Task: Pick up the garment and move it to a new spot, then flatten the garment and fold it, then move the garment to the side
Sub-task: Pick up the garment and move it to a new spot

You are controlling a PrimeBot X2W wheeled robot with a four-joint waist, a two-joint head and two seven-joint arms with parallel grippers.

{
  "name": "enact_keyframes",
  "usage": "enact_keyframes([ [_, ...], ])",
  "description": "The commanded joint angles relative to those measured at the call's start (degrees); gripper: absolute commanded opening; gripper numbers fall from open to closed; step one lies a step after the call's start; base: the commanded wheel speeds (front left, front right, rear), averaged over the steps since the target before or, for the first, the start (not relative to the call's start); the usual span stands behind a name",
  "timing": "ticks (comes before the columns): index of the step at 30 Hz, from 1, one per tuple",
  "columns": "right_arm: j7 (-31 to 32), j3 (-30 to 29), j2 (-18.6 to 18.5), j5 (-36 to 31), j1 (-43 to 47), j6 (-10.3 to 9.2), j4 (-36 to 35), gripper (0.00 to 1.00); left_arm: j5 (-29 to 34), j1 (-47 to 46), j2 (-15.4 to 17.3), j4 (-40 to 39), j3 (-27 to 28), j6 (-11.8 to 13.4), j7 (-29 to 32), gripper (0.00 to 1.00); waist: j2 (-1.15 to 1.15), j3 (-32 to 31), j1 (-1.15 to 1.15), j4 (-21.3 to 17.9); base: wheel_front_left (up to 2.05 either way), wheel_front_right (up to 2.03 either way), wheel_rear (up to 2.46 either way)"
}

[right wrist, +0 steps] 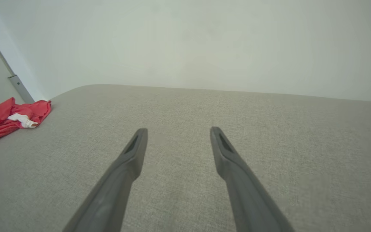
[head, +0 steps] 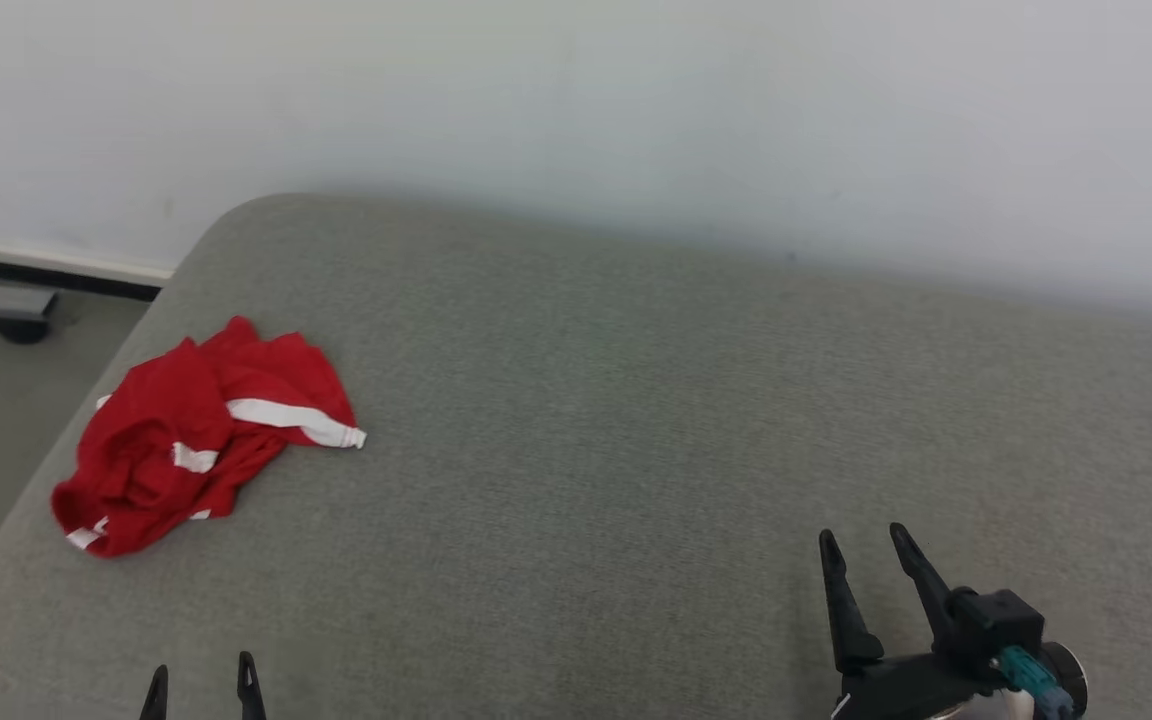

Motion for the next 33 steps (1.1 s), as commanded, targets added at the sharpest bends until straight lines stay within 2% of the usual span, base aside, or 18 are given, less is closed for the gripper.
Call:
enact_keyframes([
  [1, 0.0, 0.4, 0.1, 0.3, -0.5, -0.17, 0.2, 1.00, 0.0, 0.8, -0.1, 0.0, 0.5, 0.0, -0.1, 1.00, 0.00, 1.2, 0.00, 7.9, 0.00, 0.00, 0.00],
  [9, 0.0, 2.0, 0.0, 0.1, -1.6, -0.17, 0.5, 1.00, -1.0, 0.7, -0.1, -0.2, 1.5, 0.5, -0.2, 1.00, 0.00, 2.3, 0.00, 15.2, 0.00, 0.00, 0.00],
  [16, 0.0, 3.0, 0.0, 0.0, -2.5, -0.17, 1.1, 1.00, -2.1, 1.1, -0.1, -0.4, 1.7, 1.4, -0.1, 1.00, 0.00, 2.8, 0.00, 18.5, 0.00, 0.00, 0.00],
  [26, 0.0, 3.4, 0.0, -0.1, -2.6, -0.17, 1.8, 1.00, -3.9, 1.2, -0.1, -0.5, 2.7, 1.3, -0.1, 1.00, 0.00, 2.9, 0.00, 17.6, 0.00, 0.00, 0.00],
  [30, 0.0, 2.8, 0.1, -0.8, -2.5, -0.17, 1.8, 1.00, -7.1, 0.3, 0.0, 0.5, 3.2, -0.1, -0.1, 1.00, 0.00, 3.3, 0.00, 16.1, 0.00, 0.00, 0.00],
  [33, 0.0, 1.9, 0.0, -1.9, -2.5, -0.17, 1.5, 1.00, -9.4, -1.4, 0.0, 2.4, 4.5, -2.7, -0.1, 1.00, 0.00, 4.2, 0.00, 14.2, 0.00, 0.00, 0.00],
])
